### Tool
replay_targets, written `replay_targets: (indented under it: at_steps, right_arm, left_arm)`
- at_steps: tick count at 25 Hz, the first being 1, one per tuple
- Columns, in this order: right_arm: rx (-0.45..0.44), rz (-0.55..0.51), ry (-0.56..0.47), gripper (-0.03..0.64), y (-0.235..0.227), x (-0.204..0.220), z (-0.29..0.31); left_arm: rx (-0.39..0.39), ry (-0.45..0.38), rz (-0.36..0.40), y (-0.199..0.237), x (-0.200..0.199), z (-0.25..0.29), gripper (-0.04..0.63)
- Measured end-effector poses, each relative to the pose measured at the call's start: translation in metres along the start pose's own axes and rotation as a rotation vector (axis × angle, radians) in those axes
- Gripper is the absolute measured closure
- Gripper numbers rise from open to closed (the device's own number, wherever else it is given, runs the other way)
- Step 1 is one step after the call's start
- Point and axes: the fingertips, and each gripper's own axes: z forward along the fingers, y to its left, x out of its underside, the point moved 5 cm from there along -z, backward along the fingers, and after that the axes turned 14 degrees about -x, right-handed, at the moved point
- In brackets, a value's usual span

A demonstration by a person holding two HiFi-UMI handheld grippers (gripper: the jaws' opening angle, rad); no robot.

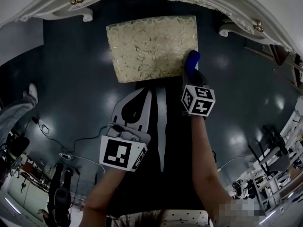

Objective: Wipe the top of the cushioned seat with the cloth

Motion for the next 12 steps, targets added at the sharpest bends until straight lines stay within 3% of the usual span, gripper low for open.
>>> replay_targets:
  at_steps: [12]
  right_arm:
    - [-0.023,-0.025,0.015,0.528,0.029,0.001,0.015]
  left_arm:
    - [-0.020,-0.008,-0.023,0.022,0.000,-0.008,0.598]
